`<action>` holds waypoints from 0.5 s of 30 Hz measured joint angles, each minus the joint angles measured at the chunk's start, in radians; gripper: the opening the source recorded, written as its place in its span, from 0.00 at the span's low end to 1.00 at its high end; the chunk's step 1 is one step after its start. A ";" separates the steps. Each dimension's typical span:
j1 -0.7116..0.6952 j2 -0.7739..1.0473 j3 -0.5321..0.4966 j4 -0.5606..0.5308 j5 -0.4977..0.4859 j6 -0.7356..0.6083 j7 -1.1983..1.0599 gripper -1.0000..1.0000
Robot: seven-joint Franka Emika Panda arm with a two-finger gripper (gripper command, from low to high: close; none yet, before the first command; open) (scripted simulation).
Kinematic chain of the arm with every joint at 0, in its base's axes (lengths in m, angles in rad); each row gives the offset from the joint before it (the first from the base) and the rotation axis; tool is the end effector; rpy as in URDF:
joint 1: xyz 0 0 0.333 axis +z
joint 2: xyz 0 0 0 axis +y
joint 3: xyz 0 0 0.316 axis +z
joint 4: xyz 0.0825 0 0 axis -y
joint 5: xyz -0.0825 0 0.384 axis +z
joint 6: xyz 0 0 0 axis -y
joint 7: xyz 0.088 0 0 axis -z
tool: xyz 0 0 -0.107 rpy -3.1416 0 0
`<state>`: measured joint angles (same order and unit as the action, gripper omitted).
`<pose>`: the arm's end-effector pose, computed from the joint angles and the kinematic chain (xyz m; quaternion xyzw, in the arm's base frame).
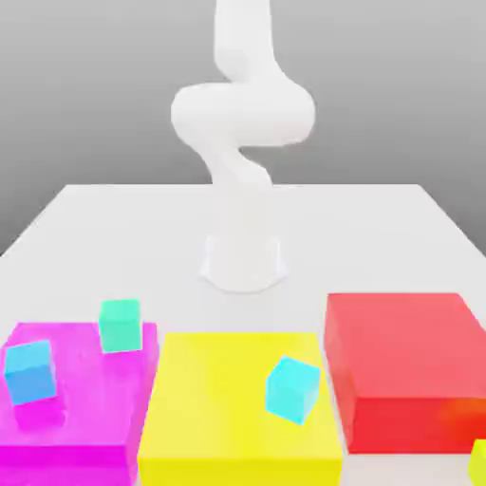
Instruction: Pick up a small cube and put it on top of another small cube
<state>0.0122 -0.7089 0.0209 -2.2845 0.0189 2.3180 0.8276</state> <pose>0.3782 0.0158 0.6878 -0.8580 0.3636 -0.3290 0.1527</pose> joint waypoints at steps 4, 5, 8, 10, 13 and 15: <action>0.018 0.150 0.041 0.026 0.024 0.029 0.052 0.50; 0.021 0.186 0.053 0.032 0.029 0.036 0.065 0.50; 0.032 0.294 0.090 0.051 0.035 0.057 0.111 0.50; 0.039 0.366 0.116 0.063 0.034 0.072 0.145 0.50; 0.053 0.474 0.154 0.081 0.022 0.093 0.203 0.50; 0.064 0.547 0.177 0.093 0.007 0.108 0.246 0.50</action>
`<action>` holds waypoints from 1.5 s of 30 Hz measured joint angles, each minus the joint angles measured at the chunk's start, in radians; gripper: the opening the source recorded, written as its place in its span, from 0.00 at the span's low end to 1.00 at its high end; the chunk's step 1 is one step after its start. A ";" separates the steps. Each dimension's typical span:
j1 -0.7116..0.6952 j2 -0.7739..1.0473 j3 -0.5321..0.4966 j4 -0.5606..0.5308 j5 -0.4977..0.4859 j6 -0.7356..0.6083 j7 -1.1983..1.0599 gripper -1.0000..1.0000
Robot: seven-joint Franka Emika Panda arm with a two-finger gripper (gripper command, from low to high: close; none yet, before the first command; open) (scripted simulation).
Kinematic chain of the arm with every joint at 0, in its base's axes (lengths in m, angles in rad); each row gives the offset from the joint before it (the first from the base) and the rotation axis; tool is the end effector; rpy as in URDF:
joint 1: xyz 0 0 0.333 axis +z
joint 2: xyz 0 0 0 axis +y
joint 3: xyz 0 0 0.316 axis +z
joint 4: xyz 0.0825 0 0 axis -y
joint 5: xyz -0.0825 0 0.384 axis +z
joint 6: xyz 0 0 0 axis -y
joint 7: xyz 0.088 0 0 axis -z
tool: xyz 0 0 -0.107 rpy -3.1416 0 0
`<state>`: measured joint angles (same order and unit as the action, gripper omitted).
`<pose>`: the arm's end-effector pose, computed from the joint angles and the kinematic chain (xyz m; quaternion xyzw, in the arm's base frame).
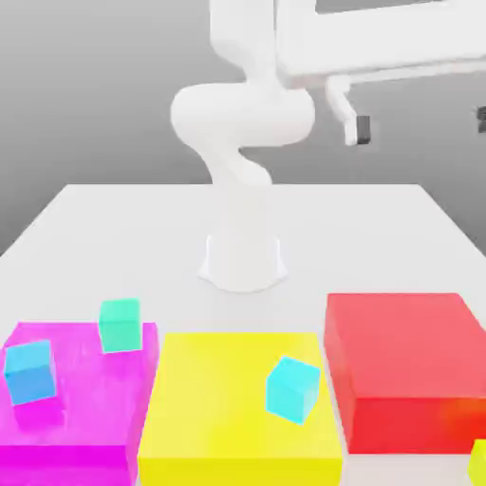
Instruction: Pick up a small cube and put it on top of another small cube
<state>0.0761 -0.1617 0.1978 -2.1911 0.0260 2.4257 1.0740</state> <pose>0.5134 0.1483 0.4957 -0.9009 0.3876 -0.1561 0.1177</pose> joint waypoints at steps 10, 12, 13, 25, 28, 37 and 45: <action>0.131 0.371 0.040 0.062 -0.122 0.069 0.249 0.50; 0.164 0.446 0.037 0.075 -0.147 0.082 0.299 0.50; 0.180 0.483 0.035 0.082 -0.159 0.088 0.324 0.50; 0.287 0.765 -0.019 0.137 -0.236 0.217 0.444 0.00; 0.289 0.767 -0.020 0.138 -0.236 0.218 0.445 0.00; 0.129 0.460 -0.048 -0.019 -0.140 0.078 0.304 0.00; -0.108 0.167 -0.179 -0.236 -0.087 0.008 0.136 0.00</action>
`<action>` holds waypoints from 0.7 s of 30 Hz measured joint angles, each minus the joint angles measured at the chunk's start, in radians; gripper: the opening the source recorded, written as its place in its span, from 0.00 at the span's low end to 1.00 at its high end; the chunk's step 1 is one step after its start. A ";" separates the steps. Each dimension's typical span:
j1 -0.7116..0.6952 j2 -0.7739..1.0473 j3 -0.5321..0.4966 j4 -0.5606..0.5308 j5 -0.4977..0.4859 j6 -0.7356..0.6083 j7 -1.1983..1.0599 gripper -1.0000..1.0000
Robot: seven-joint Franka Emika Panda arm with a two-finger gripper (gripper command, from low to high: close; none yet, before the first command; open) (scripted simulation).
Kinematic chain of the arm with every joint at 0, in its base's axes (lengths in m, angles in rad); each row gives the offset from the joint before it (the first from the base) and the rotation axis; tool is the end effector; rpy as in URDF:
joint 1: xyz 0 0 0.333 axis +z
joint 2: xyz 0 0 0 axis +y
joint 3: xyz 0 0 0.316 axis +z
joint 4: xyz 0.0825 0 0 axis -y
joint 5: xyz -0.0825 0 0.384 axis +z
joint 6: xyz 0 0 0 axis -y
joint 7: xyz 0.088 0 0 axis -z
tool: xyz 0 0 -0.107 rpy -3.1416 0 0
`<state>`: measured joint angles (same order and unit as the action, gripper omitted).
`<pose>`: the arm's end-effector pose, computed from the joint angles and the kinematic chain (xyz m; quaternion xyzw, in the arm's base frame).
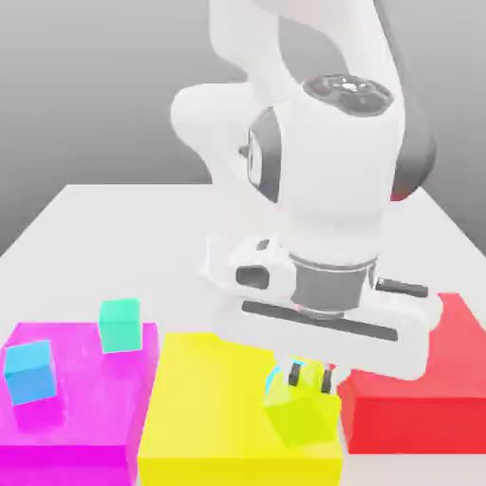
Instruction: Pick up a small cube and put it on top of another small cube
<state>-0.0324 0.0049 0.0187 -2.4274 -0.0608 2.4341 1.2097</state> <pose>0.4849 -0.0068 0.3041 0.8316 -0.5551 0.0119 0.0158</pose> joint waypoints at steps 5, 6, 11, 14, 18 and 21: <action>-0.106 -0.181 -0.076 -0.135 0.001 -0.045 -0.083 0.00; -0.126 -0.217 -0.096 -0.162 -0.003 -0.054 -0.097 0.00; -0.241 -0.400 -0.191 -0.297 -0.036 -0.101 -0.155 0.00; -0.266 -0.377 -0.216 -0.347 -0.041 -0.027 -0.171 0.00; -0.266 -0.291 -0.226 -0.382 -0.036 0.093 -0.179 1.00; -0.266 -0.291 -0.226 -0.382 -0.036 0.093 -0.179 1.00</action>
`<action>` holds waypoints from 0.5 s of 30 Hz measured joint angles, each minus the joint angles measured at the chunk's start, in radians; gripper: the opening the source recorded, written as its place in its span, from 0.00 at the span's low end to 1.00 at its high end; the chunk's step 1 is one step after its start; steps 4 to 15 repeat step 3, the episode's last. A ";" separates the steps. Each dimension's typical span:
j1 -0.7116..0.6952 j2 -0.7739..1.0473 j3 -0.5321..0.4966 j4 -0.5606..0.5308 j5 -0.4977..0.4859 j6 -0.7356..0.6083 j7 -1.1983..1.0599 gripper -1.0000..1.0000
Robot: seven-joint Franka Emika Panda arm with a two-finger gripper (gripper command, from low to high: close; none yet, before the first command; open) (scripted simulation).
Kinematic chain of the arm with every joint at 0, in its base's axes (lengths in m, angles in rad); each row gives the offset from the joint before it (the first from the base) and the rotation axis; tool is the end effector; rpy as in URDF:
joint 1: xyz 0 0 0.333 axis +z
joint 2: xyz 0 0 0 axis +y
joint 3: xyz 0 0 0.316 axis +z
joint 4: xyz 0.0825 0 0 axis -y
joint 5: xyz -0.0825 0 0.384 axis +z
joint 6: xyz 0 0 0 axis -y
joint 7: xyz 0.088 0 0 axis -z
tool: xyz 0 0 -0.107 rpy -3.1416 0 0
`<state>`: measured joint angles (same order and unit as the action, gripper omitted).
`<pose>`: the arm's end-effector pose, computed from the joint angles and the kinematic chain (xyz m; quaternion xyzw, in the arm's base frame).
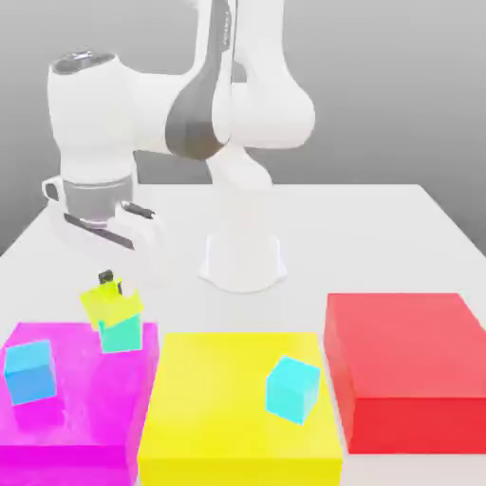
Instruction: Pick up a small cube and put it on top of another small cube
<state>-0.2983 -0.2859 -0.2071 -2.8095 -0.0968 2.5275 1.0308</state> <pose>0.3251 -0.1722 0.2856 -0.7489 0.6627 0.0001 0.0012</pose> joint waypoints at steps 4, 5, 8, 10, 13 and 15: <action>-0.001 0.005 0.000 -0.002 -0.002 0.007 0.001 1.00; -0.001 0.005 0.000 -0.002 -0.002 0.007 0.001 1.00; -0.001 0.005 0.000 -0.002 -0.002 0.007 0.001 1.00; -0.001 0.005 0.000 -0.002 -0.002 0.007 0.001 1.00; -0.001 0.005 0.000 -0.002 -0.002 0.007 0.001 1.00; -0.001 0.005 0.000 -0.002 -0.002 0.007 0.001 1.00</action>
